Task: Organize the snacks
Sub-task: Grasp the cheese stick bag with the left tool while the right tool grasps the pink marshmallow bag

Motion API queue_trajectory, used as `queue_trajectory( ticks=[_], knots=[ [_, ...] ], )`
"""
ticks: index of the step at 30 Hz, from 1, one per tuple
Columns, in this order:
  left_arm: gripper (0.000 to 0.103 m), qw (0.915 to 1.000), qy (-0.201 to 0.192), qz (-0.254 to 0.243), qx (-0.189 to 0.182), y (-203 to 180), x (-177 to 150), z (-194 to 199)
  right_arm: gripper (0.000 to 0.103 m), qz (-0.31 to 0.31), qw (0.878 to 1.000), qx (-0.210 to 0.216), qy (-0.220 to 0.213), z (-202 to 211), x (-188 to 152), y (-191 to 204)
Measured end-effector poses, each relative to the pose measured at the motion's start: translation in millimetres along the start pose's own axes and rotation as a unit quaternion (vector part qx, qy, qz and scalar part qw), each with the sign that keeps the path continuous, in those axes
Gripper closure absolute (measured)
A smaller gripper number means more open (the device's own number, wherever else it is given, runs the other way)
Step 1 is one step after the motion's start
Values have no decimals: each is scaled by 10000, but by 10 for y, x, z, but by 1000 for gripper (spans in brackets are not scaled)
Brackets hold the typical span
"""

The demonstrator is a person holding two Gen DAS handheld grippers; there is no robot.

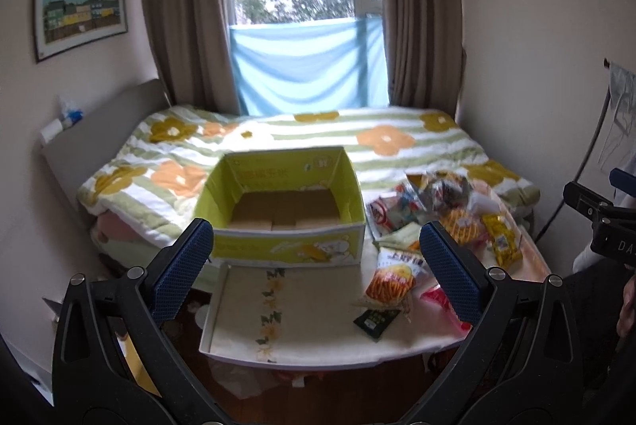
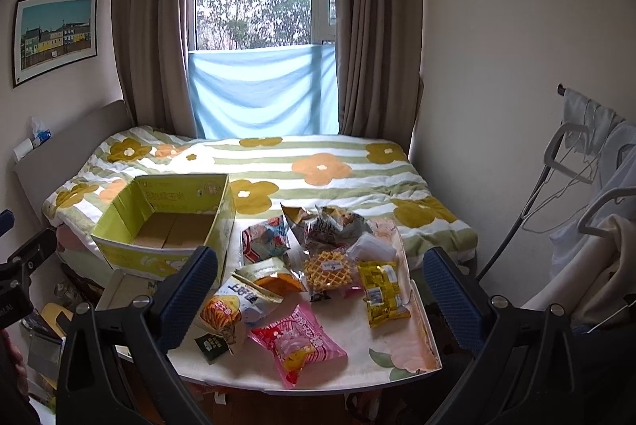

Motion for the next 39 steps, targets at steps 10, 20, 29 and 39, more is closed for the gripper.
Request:
queue_trajectory(
  ticks=[10,20,29,39],
  knots=[
    [0,9865,1426,-366,-724,-182,-484,-1032,0,-394,9914,341,1201,-695,-626,-22],
    [0,9594,2578,-601,-972,-567,-917,-2016,0,171,9720,1157,2037,-1577,-1159,164],
    [0,9334,3409,-711,-861,-883,-1291,-2755,0,957,9311,2214,2736,-2224,-1543,383],
    [3,9148,3929,-595,-726,-971,-1571,-3081,0,1093,9035,2777,3077,-2640,-1687,473]
  ],
)
Point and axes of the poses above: each gripper's, at about its wrist camera, not at the fingertips, and z roughly against the way its jaws point, y to its left, x to its top, the point moved 5 cm from there along -z, roughly the way its jaws point, and after that the axes turned 9 degrees about z, right-handed, at the moved point
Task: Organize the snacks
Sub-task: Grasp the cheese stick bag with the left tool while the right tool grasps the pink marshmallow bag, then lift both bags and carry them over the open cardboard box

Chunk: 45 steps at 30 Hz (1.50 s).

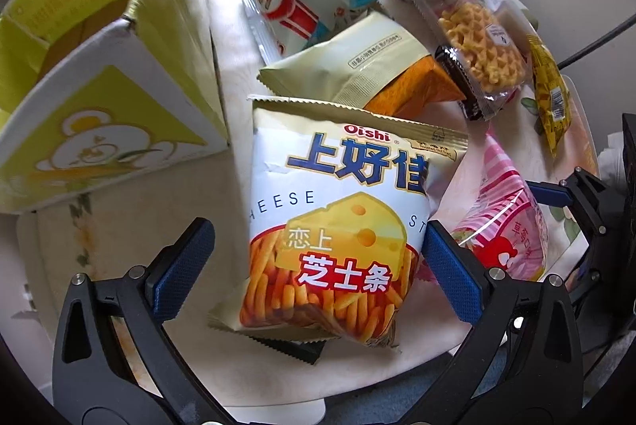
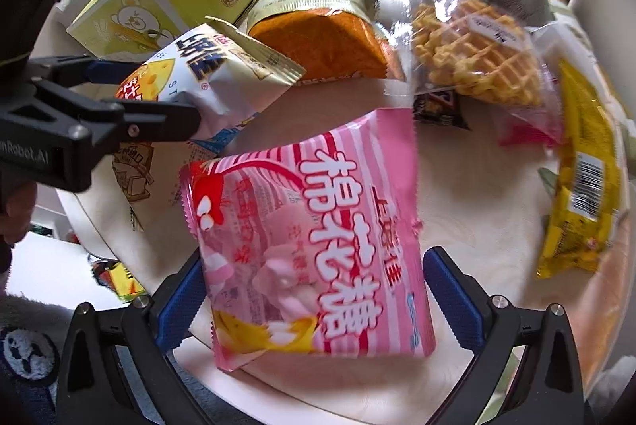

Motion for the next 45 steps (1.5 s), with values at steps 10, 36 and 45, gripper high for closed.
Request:
queue_trajectory(
  ticks=[10,36,45],
  knots=[
    [49,9995,138,183,-203,-42,-42,-95,25,105,9994,322,-100,54,172,-61],
    [56,9924,-1184,279,-182,-7,219,1232,29,-63,9970,178,-752,1197,523,-461],
    [56,9811,-1860,538,4,496,519,1808,29,171,9922,-55,-1233,1581,1124,-322]
  ],
)
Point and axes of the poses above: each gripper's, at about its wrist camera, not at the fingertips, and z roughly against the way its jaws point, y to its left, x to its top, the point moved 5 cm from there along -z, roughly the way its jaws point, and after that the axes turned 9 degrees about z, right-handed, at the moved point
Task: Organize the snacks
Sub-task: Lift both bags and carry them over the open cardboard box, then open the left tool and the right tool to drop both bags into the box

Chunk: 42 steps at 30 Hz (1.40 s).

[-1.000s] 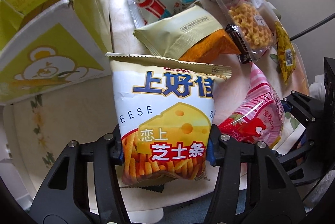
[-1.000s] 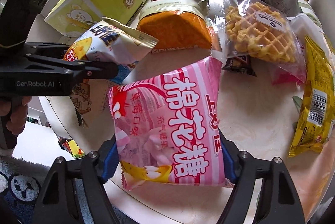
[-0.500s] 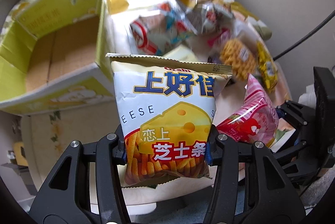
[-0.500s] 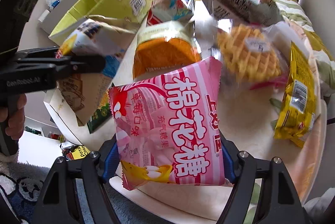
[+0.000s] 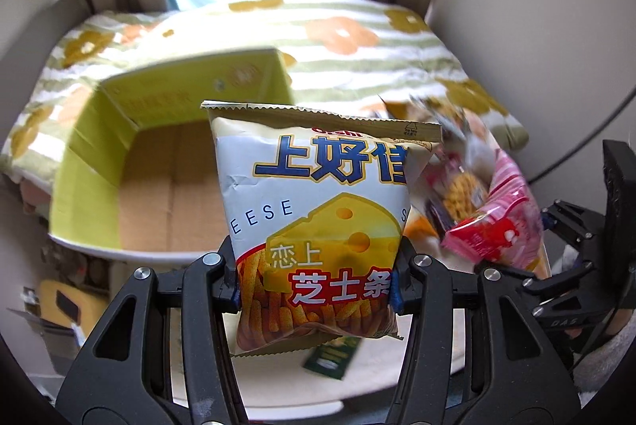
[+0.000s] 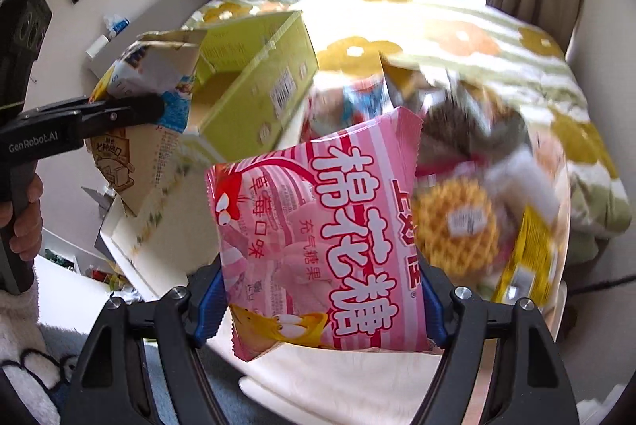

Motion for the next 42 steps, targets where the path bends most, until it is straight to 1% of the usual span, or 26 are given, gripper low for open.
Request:
queue_trajectory(
  ticks=[4,5,7,10,13,16,18,20,25,28,32,37,39,40,41,42],
  knots=[
    [56,9996,-228,138,36,312,224,108,29,139,9995,-126,-260,22,376,134],
    [56,9995,-265,170,62,407,285,132,29,168,9992,-167,-322,18,515,160],
    [56,9991,-321,248,100,601,398,166,29,206,9987,-211,-407,-1,648,252],
    [56,9984,-393,344,210,903,575,169,29,249,9980,-204,-548,-58,960,370],
    [56,9979,-384,431,306,1230,736,114,29,290,9975,-206,-617,-191,1283,513],
    [56,9975,-323,509,356,1537,858,6,29,399,9971,-173,-631,-347,1523,694],
    [56,9974,-249,564,364,1735,944,-103,29,476,9968,-211,-599,-476,1631,797],
    [56,9974,-168,598,366,1853,989,-218,29,488,9973,-174,-521,-648,1749,912],
    [56,9980,128,541,299,2148,1126,-609,29,477,9982,-248,-272,-1066,1904,1110],
    [56,9981,259,492,261,2249,1175,-813,29,572,9974,-424,-45,-1338,1940,1229],
    [56,9981,489,289,242,2271,1164,-1078,29,636,9953,-698,207,-1547,1839,1265],
    [56,9977,625,124,220,2267,1166,-1233,29,529,9947,-730,488,-1704,1703,1251],
    [47,9982,518,129,285,2266,1190,-1234,29,494,9946,-725,562,-1744,1666,1248],
    [22,9983,476,136,305,2264,1195,-1223,29,468,9945,-720,604,-1771,1651,1240],
    [1,9984,414,141,359,2273,1207,-1206,29,445,9944,-717,640,-1792,1648,1241],
    [0,9986,311,144,404,2278,1218,-1166,28,424,9943,-718,666,-1810,1638,1244]
  ],
)
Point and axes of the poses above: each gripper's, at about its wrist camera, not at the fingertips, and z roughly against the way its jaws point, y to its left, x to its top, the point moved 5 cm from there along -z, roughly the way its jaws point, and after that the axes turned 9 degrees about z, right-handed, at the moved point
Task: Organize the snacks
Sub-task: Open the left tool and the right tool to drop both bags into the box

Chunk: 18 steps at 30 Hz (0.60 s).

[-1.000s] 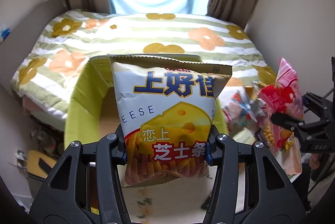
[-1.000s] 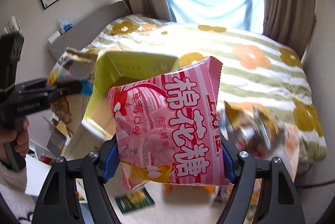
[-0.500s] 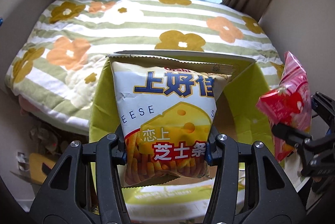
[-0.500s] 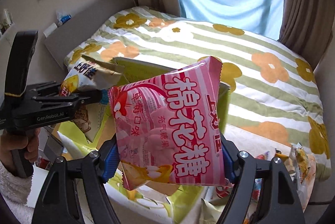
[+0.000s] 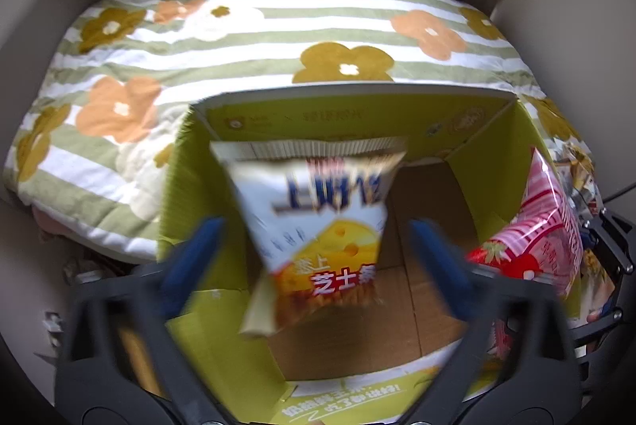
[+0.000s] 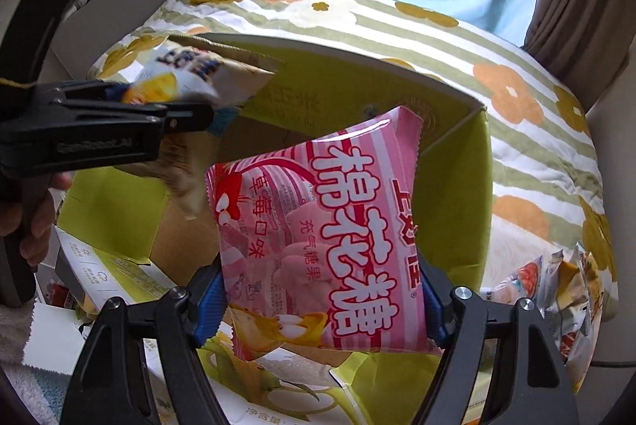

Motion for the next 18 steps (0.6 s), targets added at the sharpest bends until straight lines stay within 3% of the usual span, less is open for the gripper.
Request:
queue_trajectory(
  ticks=[3,11,15,18],
  knots=[
    [0,9998,-70,-8,-179,6,-6,107,27,-54,10000,40,66,-31,-10,-10],
    [0,9991,-177,395,-28,242,-223,373,26,-177,9995,215,158,-108,-21,-14],
    [0,9981,-200,589,36,368,-325,450,1,-208,9998,76,-30,-149,29,0],
    [0,9980,-154,603,138,415,-429,483,1,-113,9999,-123,15,-128,-1,15]
  ],
)
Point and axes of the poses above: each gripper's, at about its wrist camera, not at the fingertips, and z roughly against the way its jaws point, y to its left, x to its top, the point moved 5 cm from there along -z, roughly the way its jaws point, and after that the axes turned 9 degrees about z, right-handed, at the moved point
